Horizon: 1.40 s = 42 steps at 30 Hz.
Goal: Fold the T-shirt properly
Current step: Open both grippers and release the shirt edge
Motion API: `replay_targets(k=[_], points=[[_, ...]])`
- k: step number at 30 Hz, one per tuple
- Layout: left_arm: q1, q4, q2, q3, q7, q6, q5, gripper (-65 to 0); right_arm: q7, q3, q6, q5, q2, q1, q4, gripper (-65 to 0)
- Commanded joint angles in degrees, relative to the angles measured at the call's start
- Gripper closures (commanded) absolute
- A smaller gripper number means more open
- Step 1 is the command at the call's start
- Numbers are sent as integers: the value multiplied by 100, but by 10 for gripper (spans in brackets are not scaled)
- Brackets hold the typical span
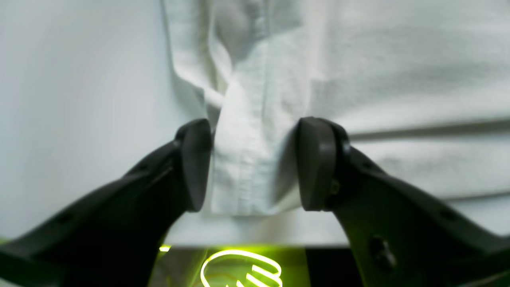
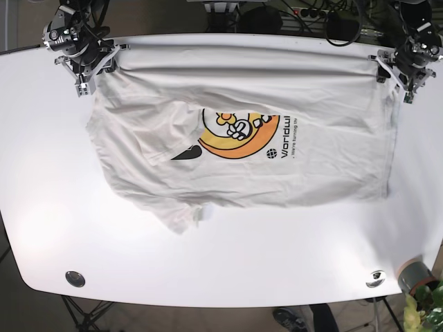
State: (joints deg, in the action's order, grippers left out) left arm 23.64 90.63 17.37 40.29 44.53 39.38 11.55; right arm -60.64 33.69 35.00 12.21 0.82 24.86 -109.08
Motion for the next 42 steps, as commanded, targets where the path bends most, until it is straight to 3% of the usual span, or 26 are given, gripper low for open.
replay_targets(k=[1,3,5,13,19,21,25,29,37,42], points=[[32,102,105,142,17,62,-78,-361,11,29,170,-3,72,85,-218,-166],[49,102,105,239,17,62,-78,-379,11,29,328,-47,72,156,-279,-166],[49,102,105,265,26,62,-78,-382,11,29,372,-47,72,173,-279,-166],[32,533,79,467,96,62,-52,-389,11,20,372,-12,72,59,-358,-173],[-135,1447,61,617,606,62,-43,-497,11,11,372,14,274,-29,-648,-174],[-214,1675,61,626,711,62,-43,-506,-6,20,372,6,283,-196,-657,-201],[-584,1869,70,608,966,62,-43,-507,-6,20,372,6,336,-495,-640,-360],[-1023,1860,96,503,1257,62,-61,-507,-6,11,372,-21,415,-908,-604,-466],[-1700,1816,88,37,1283,62,-87,-507,-15,-15,337,-38,432,-1893,-147,-476],[-2236,1412,61,-447,1274,62,-87,-504,-15,-446,311,-56,705,-2587,503,-474]])
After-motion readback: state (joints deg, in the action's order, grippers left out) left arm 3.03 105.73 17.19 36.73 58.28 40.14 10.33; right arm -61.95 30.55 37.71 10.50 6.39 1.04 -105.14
